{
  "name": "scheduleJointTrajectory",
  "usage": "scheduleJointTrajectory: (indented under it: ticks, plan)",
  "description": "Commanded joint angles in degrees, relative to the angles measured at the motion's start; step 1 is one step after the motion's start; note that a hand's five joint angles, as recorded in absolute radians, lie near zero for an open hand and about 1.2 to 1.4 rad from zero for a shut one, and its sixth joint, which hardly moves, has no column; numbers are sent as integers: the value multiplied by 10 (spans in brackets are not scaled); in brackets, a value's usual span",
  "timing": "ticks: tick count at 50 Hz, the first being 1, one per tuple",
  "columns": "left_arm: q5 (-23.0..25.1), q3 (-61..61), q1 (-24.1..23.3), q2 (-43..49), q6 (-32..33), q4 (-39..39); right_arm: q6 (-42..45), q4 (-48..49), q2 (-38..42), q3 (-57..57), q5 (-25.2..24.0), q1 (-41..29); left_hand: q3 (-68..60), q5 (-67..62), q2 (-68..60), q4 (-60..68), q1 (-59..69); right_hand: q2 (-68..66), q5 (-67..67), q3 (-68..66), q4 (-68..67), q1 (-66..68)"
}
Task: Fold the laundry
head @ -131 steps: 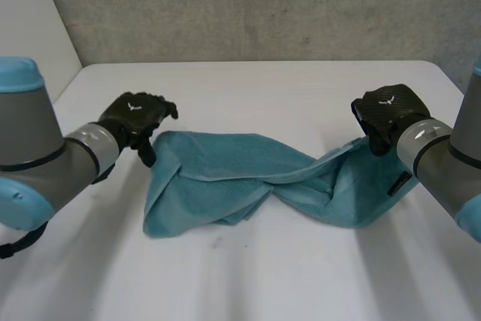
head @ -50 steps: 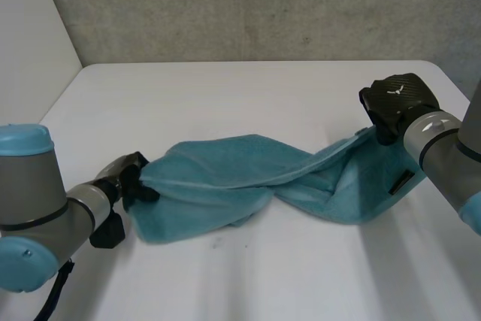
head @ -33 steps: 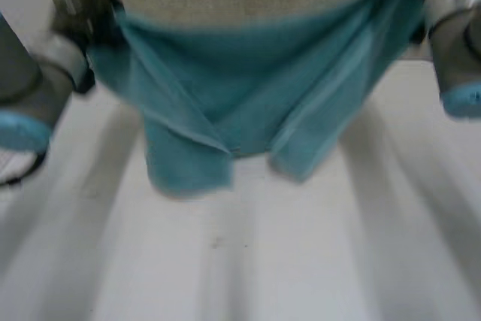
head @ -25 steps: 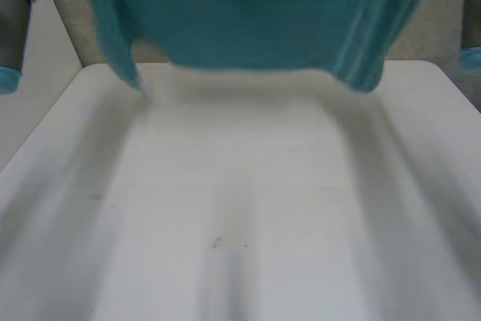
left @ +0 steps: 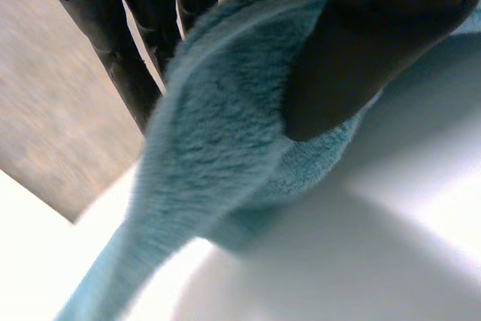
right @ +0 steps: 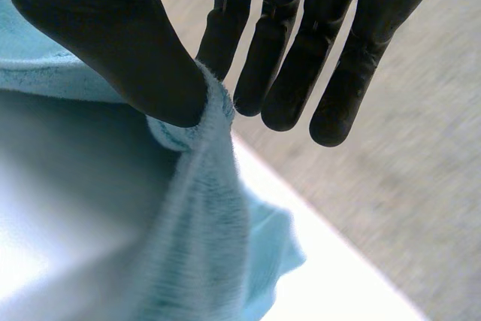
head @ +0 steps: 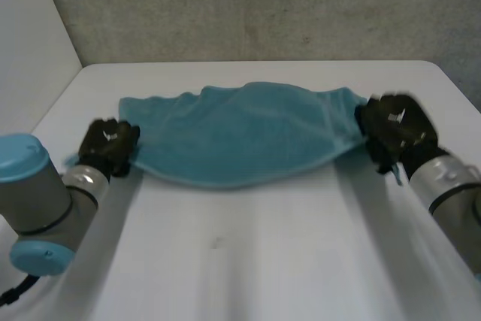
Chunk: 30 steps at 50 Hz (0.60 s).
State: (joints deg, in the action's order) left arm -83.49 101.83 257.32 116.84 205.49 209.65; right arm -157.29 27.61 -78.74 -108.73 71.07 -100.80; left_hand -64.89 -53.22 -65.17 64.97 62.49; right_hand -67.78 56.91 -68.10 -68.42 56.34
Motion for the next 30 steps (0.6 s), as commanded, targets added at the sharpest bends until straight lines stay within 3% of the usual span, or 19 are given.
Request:
scheduleJointTrajectory:
  ticks: [1,3,4,12,15,19,24,30]
  plan:
    - [-3,6,5,18,40,-16,107,-62,44,16,6,3,186,170,189,-187,-162,-122,131,-119,-116,237]
    - [-5,6,9,14,40,-20,108,-63,44,17,10,3,222,205,225,-223,-198,-122,131,-119,-116,237]
    - [-5,13,58,3,33,-36,83,-61,44,26,74,25,239,222,242,-240,-215,-122,131,-119,-116,237]
    - [-2,16,74,3,31,-51,75,-60,44,27,90,26,229,212,232,-230,-205,-122,131,-119,-116,237]
    - [-2,18,71,-3,30,-73,73,-60,45,27,90,26,128,112,131,-129,-104,-122,131,-119,-116,237]
    - [1,19,66,-11,29,-107,73,-60,45,29,91,26,-151,-167,-148,150,175,-122,131,-119,-116,237]
    - [6,18,61,-20,31,-131,73,-67,45,46,93,30,-151,-168,-148,150,175,-122,131,-119,-116,237]
    - [5,21,69,-123,36,-159,90,-155,24,84,93,41,-151,-168,-148,150,175,-122,131,-119,-116,237]
